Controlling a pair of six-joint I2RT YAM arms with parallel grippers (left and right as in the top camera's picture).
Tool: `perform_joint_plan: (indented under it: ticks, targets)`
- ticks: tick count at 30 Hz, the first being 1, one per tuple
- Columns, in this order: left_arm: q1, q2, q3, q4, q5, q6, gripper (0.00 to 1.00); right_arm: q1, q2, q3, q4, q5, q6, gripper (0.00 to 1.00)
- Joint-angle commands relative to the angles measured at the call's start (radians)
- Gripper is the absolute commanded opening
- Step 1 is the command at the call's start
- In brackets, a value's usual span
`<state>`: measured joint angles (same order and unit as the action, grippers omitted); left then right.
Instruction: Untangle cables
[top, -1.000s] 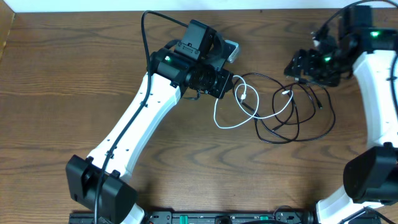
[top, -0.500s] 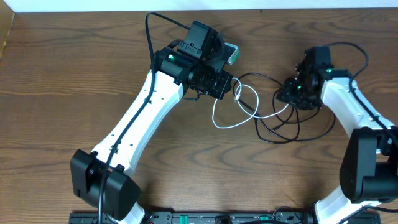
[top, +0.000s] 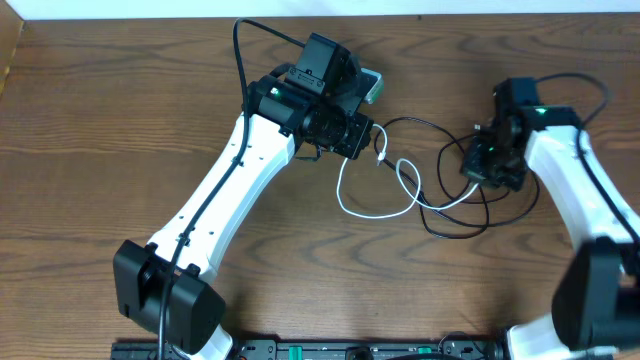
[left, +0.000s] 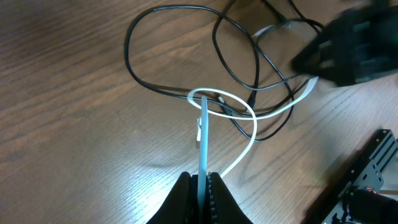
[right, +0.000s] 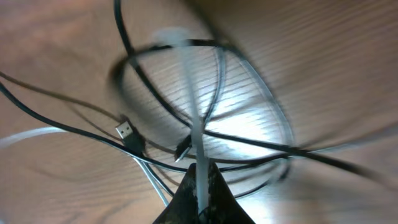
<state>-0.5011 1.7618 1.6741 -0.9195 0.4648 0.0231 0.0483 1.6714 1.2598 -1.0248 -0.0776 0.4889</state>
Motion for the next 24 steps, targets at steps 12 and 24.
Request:
perform_joint_plan:
  ticks: [12,24]
  targets:
    - [0.001,0.002,0.003,-0.007,-0.01,0.003,0.07,0.178,-0.092,0.032,0.052,0.001,-0.032,0.01]
    - [0.001,0.005,-0.002,-0.005,0.004,-0.189,0.07,0.187,-0.064,0.016,0.259,-0.512,-0.2,0.01]
